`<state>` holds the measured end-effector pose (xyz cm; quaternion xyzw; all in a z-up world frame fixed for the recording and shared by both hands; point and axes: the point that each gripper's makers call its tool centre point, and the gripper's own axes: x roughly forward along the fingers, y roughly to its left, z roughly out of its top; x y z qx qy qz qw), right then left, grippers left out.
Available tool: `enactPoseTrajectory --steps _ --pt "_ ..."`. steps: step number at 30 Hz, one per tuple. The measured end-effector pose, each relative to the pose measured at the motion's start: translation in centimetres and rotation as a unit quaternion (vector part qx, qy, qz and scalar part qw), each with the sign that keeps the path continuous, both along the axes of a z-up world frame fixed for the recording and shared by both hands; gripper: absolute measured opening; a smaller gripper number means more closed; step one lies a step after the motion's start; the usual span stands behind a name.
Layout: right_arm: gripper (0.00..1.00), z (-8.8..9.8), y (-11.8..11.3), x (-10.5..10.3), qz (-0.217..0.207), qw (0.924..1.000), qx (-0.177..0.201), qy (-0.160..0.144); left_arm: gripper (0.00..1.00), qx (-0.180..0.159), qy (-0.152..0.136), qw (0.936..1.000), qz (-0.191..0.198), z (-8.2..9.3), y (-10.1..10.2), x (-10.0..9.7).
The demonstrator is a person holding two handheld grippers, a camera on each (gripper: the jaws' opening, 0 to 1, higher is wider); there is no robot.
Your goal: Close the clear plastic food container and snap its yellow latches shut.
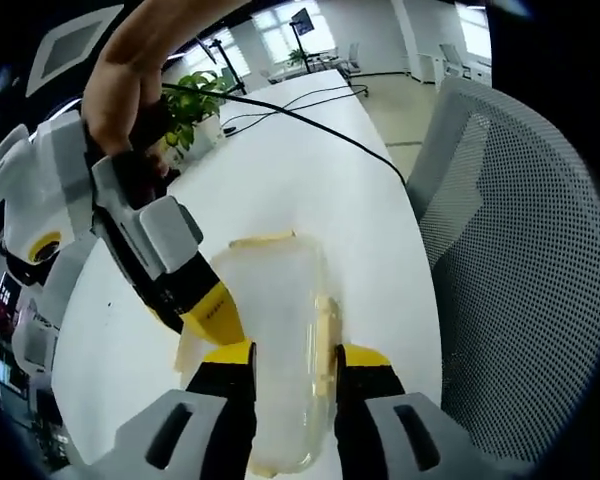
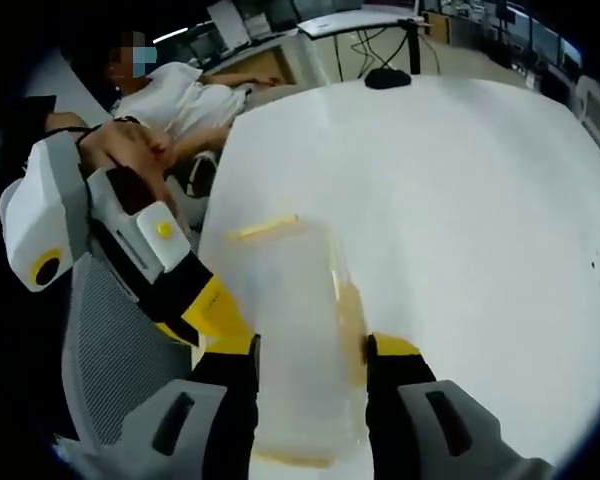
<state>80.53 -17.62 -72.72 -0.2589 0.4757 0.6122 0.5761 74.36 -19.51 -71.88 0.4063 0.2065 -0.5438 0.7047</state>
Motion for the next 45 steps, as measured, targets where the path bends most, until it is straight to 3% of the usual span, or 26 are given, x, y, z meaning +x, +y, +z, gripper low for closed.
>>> enactPoseTrajectory --steps 5,7,8,13,22,27,38,45 --pt "0.37 -0.1 0.1 0.0 0.005 0.9999 -0.011 0.002 0.22 0.003 -0.001 1.0 -0.002 -0.1 0.1 0.0" --pt "0.37 0.0 0.2 -0.6 0.011 0.9997 -0.013 0.018 0.2 0.01 -0.017 0.9998 0.005 0.1 -0.1 0.5" --pt "0.36 -0.1 0.1 -0.2 0.009 0.9998 -0.017 0.01 0.2 0.016 -0.024 0.9996 -0.004 0.3 -0.2 0.8" --pt "0.33 -0.1 -0.3 -0.5 0.026 0.9991 -0.019 0.029 0.2 0.006 -0.015 0.9998 -0.013 0.1 -0.1 0.2" --pt "0.35 -0.1 -0.4 -0.3 0.02 0.9992 -0.016 0.03 0.21 -0.002 0.007 0.9998 -0.018 0.1 -0.1 0.0" --pt "0.37 0.0 -0.5 -0.4 0.008 0.9996 -0.008 0.025 0.22 -0.011 0.027 0.9993 -0.022 0.3 0.0 0.0" --pt "0.38 0.3 -0.4 -0.3 -0.005 0.9999 0.006 0.008 0.23 -0.031 0.025 0.9986 -0.036 0.5 0.1 -0.2" --pt "0.38 0.4 -0.5 -0.3 -0.019 0.9997 0.012 -0.007 0.28 -0.049 0.048 0.9974 -0.022 0.6 0.0 -0.5"
